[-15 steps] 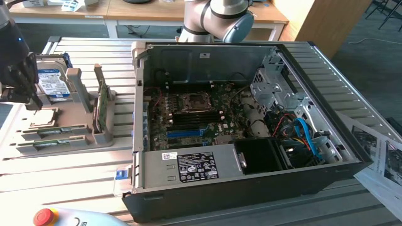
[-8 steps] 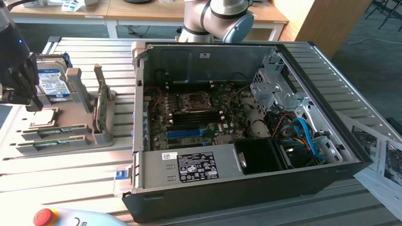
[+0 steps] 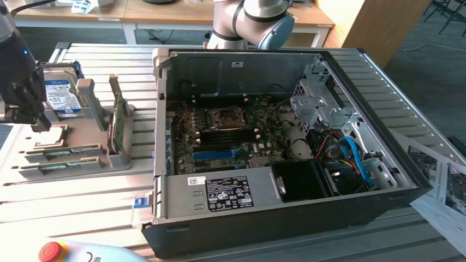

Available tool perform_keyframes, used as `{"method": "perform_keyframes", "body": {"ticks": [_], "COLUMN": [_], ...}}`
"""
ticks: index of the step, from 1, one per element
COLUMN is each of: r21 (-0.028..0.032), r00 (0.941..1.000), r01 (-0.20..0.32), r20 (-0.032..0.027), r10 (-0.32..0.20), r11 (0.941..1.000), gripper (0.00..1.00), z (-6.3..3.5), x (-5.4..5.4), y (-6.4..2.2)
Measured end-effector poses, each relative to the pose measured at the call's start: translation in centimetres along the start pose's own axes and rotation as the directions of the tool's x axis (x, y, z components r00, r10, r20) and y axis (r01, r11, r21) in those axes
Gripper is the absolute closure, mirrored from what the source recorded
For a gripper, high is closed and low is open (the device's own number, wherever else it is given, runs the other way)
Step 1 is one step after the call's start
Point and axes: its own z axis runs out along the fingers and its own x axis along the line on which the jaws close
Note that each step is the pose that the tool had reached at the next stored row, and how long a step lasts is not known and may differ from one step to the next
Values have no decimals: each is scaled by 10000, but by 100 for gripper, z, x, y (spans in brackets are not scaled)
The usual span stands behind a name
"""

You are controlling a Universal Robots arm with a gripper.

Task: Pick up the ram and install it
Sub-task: 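Pick up the ram and move it above insertion slot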

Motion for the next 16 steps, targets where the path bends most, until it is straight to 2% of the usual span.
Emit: {"method": "perform_keyframes", "body": {"ticks": [8, 13, 16], "r21": [53, 58, 155], "r00": [10000, 10000, 10000], "r01": [1, 1, 5], "r20": [15, 15, 54], "r10": [-1, -1, -6], "r11": [10000, 10000, 9999], "gripper": [89, 89, 89], "z": [9, 9, 9], "x": [18, 18, 19], "y": [6, 6, 5]}}
